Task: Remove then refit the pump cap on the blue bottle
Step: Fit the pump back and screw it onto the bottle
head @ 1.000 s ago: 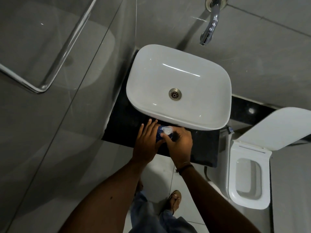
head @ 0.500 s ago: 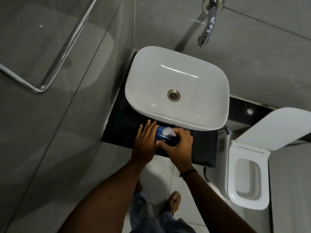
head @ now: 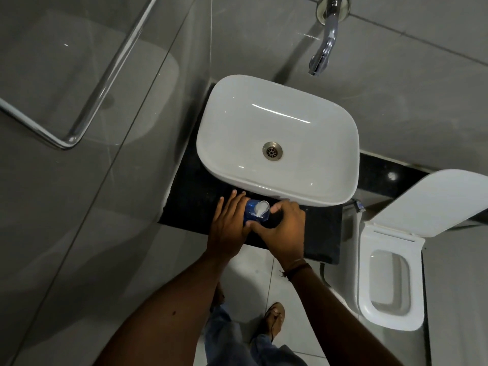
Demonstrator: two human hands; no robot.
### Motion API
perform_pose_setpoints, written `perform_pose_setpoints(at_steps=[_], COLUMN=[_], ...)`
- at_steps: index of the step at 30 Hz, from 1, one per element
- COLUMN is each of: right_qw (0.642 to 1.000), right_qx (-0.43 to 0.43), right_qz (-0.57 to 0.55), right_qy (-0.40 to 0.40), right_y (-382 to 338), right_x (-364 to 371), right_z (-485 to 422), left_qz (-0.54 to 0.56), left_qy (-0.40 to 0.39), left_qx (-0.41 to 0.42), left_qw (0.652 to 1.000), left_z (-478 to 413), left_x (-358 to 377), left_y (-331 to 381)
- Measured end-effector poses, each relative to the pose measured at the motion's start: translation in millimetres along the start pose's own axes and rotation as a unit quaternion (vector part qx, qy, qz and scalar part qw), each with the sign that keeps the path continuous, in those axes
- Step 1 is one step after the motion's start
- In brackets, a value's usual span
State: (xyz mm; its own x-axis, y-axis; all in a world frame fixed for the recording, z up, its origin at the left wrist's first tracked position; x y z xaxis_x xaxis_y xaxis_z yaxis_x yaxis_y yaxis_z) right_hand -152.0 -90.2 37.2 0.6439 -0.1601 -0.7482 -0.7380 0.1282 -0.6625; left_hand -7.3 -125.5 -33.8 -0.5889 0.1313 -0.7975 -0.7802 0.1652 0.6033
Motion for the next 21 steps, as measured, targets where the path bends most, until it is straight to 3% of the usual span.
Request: perform_pose_setpoints(at_steps=[3, 7, 12, 21], right_qw=[0.998, 1.0, 0.993, 1.0], right_qx=[-0.023, -0.012, -0.038, 0.013], right_qz=[-0.002, -0.01, -0.046, 0.001], right_qy=[-0.055, 0.004, -0.097, -0.005], right_y=[-5, -6, -6, -4], right_x=[8, -4, 9, 5], right_z=[-3, -9, -16, -16], left_qz=[-0.001, -0.011, -0.009, -0.015], left_qy=[-0.003, 0.017, 0.023, 0.032], left_qx=[0.003, 0.002, 0.005, 0.002], left_qw=[1.0, 1.0, 1.0, 0.999], left_z=[0, 1, -1, -2], left_x=[1, 0, 1, 2], left_y=[0, -1, -1, -2])
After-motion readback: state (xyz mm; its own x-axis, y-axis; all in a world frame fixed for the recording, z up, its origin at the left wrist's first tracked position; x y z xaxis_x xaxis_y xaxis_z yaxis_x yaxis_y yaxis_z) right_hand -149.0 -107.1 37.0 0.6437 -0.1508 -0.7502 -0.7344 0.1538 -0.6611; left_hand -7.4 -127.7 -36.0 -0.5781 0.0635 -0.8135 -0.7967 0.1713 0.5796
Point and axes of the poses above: each hand's wrist, its own z-axis away from the middle knuckle, its own x-axis out of the palm, y = z × x, the point moved 8 cm from there along -z, towards the middle knuckle, and after that the axes turned 13 degrees about -x, right-handed, at the moved point
